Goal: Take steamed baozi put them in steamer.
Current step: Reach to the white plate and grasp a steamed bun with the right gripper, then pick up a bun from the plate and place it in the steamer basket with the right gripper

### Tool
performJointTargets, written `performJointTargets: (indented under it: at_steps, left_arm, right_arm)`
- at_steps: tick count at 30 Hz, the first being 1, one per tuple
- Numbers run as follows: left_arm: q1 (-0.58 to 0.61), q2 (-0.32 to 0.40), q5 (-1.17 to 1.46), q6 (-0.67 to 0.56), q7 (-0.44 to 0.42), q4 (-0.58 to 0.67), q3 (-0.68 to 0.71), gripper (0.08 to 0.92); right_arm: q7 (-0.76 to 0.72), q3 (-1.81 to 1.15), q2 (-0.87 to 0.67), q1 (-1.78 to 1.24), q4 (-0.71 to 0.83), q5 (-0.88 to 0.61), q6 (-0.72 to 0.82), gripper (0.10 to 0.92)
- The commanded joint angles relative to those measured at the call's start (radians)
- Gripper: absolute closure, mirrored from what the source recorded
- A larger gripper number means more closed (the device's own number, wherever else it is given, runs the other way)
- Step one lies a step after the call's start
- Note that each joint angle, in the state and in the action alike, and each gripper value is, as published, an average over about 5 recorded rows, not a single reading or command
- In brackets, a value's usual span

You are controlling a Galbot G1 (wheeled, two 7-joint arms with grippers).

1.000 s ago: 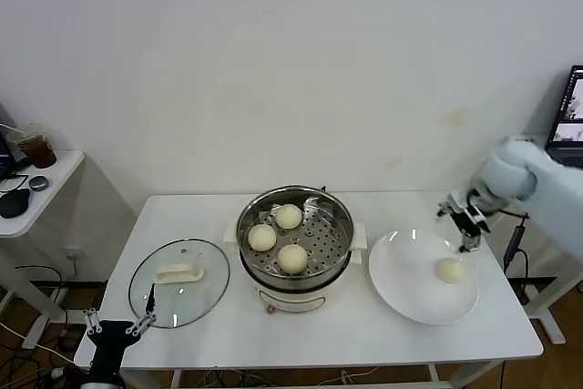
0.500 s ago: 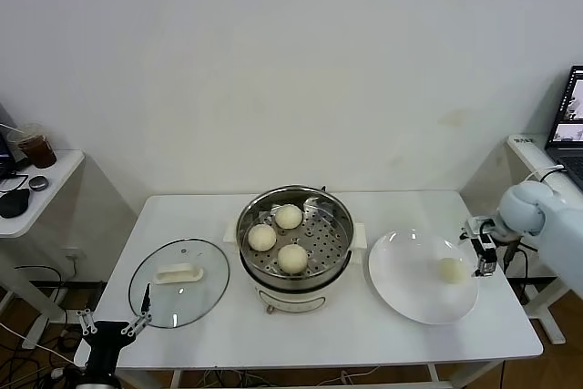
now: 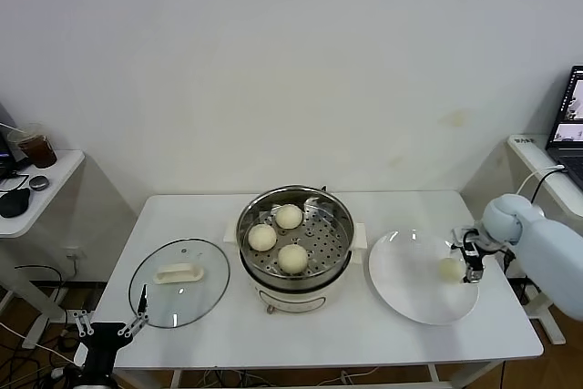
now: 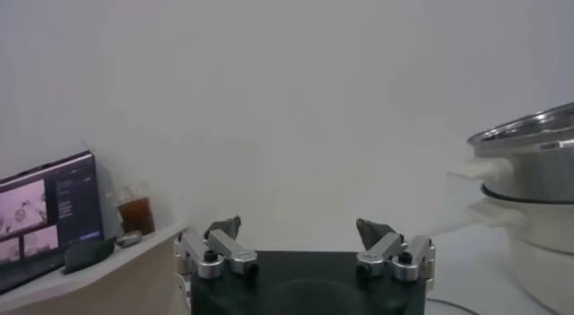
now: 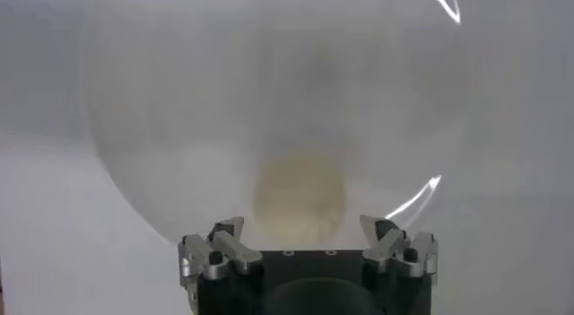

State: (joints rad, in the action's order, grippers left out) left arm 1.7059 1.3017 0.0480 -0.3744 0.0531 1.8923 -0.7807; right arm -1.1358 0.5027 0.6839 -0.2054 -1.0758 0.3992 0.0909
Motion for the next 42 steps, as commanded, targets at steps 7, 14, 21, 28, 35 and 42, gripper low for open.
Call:
performJointTargets:
  at_steps: [7,14,21,28,35,42]
  left_arm:
    - [0.002,0.001,-0.002,-0.001,0.001,0.001,0.0,0.177]
    - [0.007,0.001,-0.002,-0.001,0.001,0.008,0.0,0.177]
    - [0.004,-0.004,-0.003,0.0,-0.001,0.01,0.005,0.177]
    - [-0.013,-0.014,-0.004,0.004,-0.003,0.011,0.022,0.177]
    - [-0.025,-0.026,-0.002,0.007,-0.004,0.014,0.032,0.177]
    - [-0.022,-0.019,-0.005,0.007,-0.002,0.029,0.031,0.177]
  right_arm:
    - [0.019,-0.02,0.029,-0.02,0.025,0.045,0.016,0.435]
    - [0.016,0.023,-0.02,0.026,-0.046,-0.02,0.05,0.551]
    - [0.001,0.232,-0.134,0.263,-0.227,-0.248,0.145,0.576]
    - [0.017,0.569,-0.102,0.752,-0.371,-0.547,0.25,0.566]
    - [0.087,0.793,0.069,0.995,-0.517,-0.783,0.409,0.561]
    - [0.194,0.819,0.223,0.921,-0.55,-0.958,0.573,0.56]
